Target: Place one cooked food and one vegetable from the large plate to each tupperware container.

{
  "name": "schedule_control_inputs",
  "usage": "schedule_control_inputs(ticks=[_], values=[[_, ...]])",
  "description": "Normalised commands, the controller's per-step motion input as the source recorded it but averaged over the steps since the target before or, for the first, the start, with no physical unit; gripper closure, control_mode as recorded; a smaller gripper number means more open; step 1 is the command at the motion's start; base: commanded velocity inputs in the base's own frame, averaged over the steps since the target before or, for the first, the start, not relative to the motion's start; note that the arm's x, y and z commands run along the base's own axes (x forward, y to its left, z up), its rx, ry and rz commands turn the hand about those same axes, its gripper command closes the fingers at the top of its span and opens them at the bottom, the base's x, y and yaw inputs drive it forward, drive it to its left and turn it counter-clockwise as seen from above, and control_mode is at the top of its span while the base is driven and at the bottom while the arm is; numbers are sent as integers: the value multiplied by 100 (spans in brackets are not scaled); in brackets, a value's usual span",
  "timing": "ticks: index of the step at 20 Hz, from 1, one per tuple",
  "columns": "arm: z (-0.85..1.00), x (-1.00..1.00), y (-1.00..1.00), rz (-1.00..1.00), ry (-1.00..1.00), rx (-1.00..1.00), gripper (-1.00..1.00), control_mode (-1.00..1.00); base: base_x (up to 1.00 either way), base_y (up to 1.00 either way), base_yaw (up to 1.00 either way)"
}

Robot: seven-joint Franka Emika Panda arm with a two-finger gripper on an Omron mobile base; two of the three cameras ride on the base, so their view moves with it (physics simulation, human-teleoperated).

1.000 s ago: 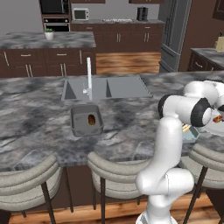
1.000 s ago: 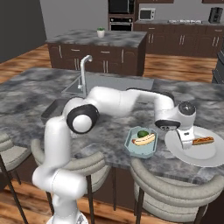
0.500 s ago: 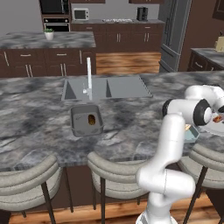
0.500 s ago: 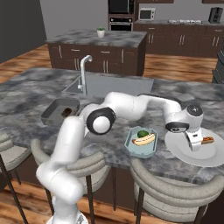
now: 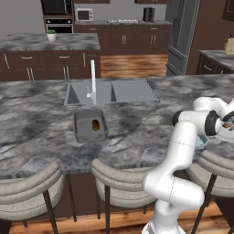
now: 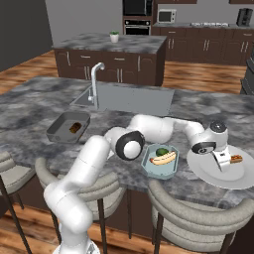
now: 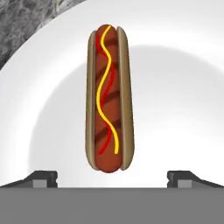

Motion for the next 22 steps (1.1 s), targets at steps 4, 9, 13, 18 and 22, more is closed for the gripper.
schedule_control_inputs(ticks=[4, 9, 13, 18, 22], values=[[-17, 57, -41, 0, 7, -1, -100, -100, 0, 0, 0], [-35, 31, -55, 0, 13, -2, -100, -100, 0, 0, 0], [-44, -56, -41, -1, 10, 15, 100, -100, 0, 0, 0], [-39, -100, 39, -2, -17, 39, 100, -100, 0, 0, 0], [-1, -89, 100, 6, -11, 8, 100, -100, 0, 0, 0]])
